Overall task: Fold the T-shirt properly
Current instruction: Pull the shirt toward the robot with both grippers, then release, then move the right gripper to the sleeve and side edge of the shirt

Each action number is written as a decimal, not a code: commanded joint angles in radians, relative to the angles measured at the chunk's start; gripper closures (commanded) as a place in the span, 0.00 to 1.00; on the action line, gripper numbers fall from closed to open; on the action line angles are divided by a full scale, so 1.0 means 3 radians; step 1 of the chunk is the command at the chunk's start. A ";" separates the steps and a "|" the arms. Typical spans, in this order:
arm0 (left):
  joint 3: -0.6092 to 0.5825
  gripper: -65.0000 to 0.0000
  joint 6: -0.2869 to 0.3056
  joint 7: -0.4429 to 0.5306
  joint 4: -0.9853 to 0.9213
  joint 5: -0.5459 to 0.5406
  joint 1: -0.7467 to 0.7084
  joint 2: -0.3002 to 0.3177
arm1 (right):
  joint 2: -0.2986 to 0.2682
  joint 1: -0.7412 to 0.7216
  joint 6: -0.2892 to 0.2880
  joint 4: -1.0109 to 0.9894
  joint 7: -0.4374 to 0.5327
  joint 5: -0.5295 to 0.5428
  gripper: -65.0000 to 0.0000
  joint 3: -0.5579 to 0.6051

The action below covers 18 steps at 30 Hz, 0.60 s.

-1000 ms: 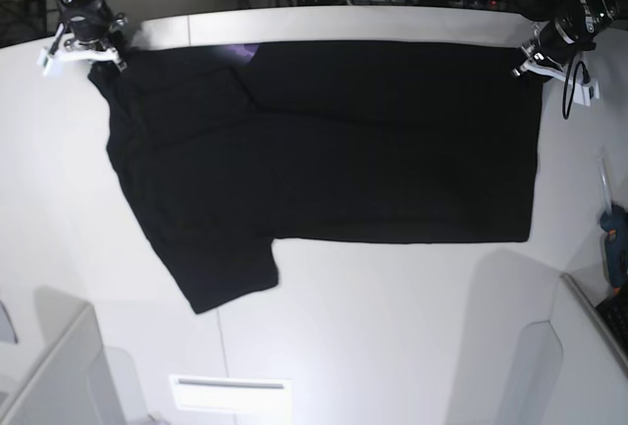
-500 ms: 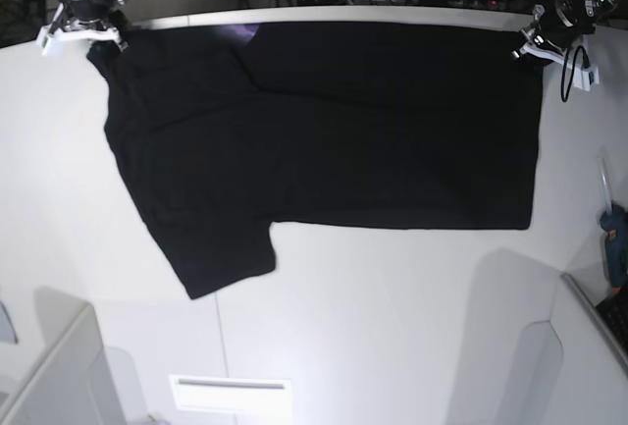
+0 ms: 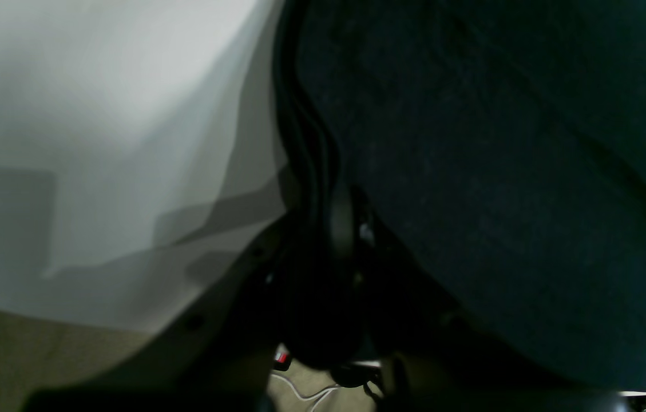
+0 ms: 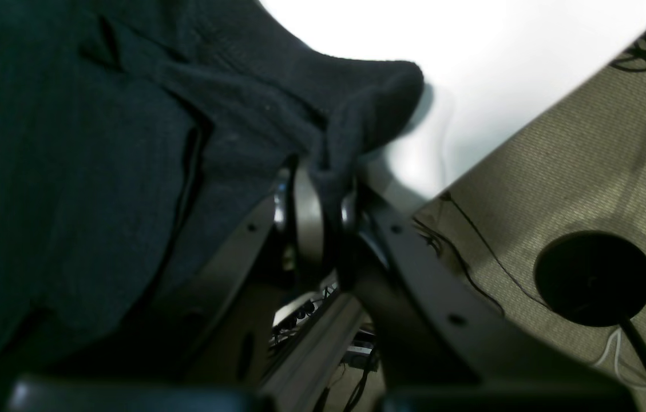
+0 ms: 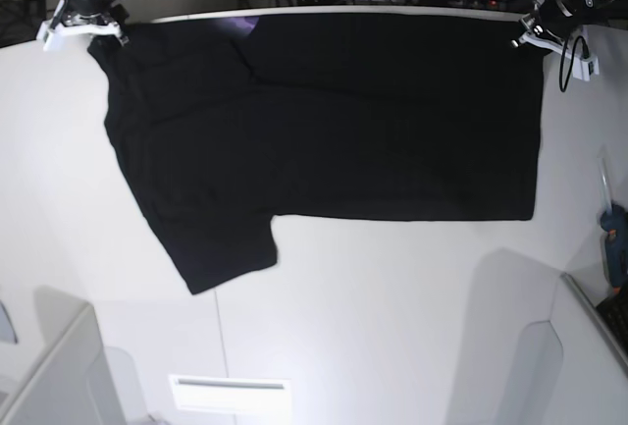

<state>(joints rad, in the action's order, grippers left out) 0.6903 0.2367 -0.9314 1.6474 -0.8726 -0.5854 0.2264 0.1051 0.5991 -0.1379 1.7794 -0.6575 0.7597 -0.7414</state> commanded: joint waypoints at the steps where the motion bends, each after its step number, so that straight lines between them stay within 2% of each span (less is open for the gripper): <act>1: 0.0024 1.00 -0.0004 -0.0018 0.0040 0.0016 -0.0046 0.0036 | -0.0020 0.0031 -0.0008 0.0050 0.0051 0.0027 1.00 -0.0002; 14: 0.0080 1.00 -0.0024 -0.0023 0.0040 0.0016 -0.0056 0.0036 | -0.0020 0.0036 -0.0008 0.0050 0.0051 0.0027 1.00 -0.0022; 16: 0.0162 1.00 -0.0024 -0.0033 0.0040 0.0016 -0.0056 0.0036 | -0.0020 0.0036 -0.0008 0.0055 0.0051 0.0027 0.85 -0.0022; 17: 0.0213 0.93 -0.0024 -0.0033 0.0040 0.0016 -0.0056 0.0036 | -0.0020 0.0036 -0.0008 0.0055 0.0051 0.0027 0.74 -0.0022; 18: 0.0269 0.82 -0.0024 -0.0038 0.0040 0.0016 -0.0056 0.0036 | -0.0020 0.0036 -0.0008 0.0055 0.0051 0.0027 0.65 -0.0022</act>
<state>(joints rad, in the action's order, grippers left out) 0.7597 0.2340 -0.9539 1.6474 -0.8646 -0.5926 0.2218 0.1047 0.5999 -0.1383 1.7790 -0.6575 0.7589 -0.7399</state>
